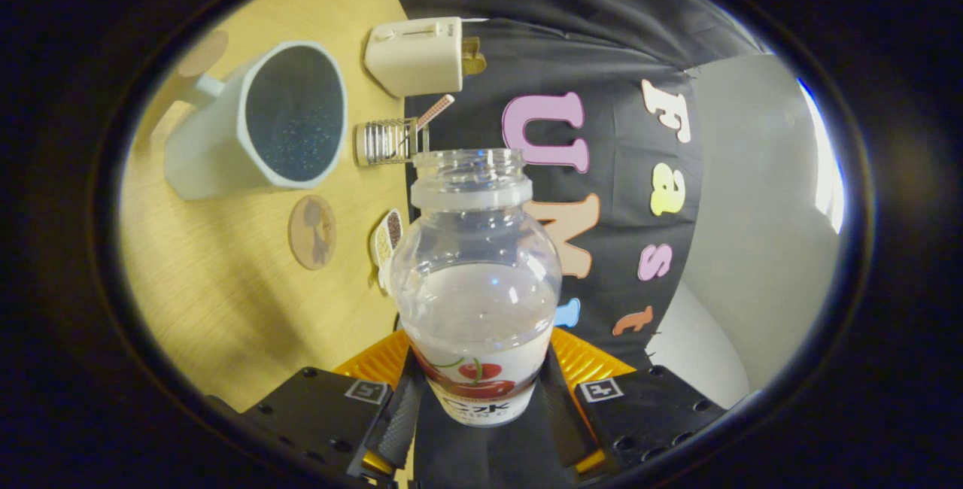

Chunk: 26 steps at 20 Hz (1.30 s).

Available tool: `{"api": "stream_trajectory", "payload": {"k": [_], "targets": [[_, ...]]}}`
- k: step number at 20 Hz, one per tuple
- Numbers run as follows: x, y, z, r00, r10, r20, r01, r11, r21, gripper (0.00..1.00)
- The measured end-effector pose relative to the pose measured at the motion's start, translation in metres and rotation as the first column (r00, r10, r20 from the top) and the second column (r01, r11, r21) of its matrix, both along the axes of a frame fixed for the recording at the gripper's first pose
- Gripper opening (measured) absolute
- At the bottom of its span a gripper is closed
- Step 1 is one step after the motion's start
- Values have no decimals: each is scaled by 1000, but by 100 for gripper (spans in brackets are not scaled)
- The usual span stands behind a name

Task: Take the bottle from table, then pour the juice into the cup, finally place the bottle on the coaster

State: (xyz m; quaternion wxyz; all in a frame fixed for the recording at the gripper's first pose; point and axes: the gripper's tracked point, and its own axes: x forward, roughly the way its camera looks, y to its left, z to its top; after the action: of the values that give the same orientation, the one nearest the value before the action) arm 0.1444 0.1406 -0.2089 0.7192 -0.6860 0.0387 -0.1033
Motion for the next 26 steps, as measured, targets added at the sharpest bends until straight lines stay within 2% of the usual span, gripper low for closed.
{"api": "stream_trajectory", "payload": {"k": [4, 9, 26], "targets": [[-1, 6, 0, 1000, 9, -25, -11, 996, -93, 77], [-1, 18, 0, 999, 34, -29, -38, 987, -154, 77], [2, 17, 6, 999, 35, -2, -35, 973, -230, 77]]}}
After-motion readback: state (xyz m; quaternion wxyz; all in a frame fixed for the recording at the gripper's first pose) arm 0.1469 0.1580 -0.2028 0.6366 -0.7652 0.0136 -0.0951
